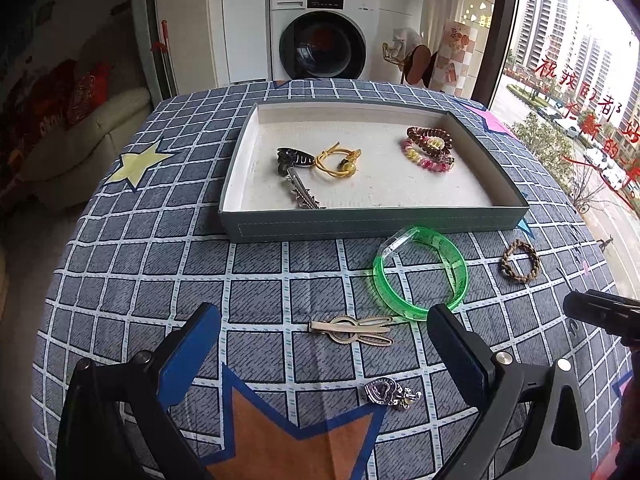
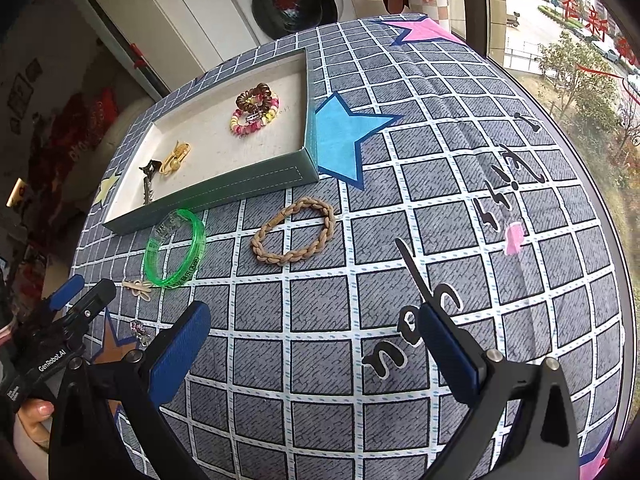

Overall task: Organize jewelry
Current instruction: 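Lift both open grippers out of the tray toward the green bangle and braided bracelet, then grasp the green bangle with the left gripper while the right gripper grasps the braided brown bracelet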

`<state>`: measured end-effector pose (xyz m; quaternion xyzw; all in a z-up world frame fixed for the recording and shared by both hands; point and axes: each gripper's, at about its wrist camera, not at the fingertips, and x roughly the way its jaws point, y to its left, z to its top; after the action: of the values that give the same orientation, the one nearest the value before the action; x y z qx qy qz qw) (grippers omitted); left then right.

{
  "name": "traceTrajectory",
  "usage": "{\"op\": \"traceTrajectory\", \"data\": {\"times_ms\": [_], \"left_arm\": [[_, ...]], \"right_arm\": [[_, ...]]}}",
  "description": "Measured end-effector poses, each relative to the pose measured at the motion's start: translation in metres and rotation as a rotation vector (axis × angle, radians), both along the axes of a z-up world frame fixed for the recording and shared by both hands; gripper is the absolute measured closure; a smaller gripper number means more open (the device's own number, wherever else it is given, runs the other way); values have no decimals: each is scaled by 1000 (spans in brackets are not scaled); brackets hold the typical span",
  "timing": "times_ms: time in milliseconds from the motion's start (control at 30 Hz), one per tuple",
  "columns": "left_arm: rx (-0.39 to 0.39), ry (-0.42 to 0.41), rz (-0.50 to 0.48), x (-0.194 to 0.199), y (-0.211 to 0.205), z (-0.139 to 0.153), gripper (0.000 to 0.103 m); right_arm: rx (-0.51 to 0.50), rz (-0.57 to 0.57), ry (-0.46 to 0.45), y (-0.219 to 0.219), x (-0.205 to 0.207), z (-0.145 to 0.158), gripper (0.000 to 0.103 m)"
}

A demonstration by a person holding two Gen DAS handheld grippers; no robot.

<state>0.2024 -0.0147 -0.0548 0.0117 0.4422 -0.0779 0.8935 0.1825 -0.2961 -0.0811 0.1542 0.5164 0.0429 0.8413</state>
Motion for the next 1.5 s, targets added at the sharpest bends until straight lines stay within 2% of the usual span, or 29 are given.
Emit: {"op": "traceTrajectory", "data": {"times_ms": [333,900,967,1067,1167,1233,1300,1400,1500], "left_arm": [[12,24,-10,26,-16,-6,0],[45,51,-35,43,-36,-20,3],[59,55,-42,44,-36,-23,12],[65,73,-43,47,-36,-27,13],[68,88,-49,48,-35,-31,21],[66,90,-50,49,-35,-32,21],[67,91,-56,49,-37,-32,21],[68,95,-75,48,-41,-32,21],[73,97,-94,47,-45,-32,21]], "right_arm": [[-54,-21,11,2,8,-5,0],[-102,-83,26,14,41,-15,0],[-124,-80,23,21,46,-16,0],[-190,-57,20,32,50,-18,0],[-261,-26,15,45,53,-21,0],[-308,-8,10,51,53,-23,0],[-308,-4,-2,51,52,-23,1],[-311,13,-8,50,50,-21,5],[-311,29,-18,52,47,-18,19]]}}
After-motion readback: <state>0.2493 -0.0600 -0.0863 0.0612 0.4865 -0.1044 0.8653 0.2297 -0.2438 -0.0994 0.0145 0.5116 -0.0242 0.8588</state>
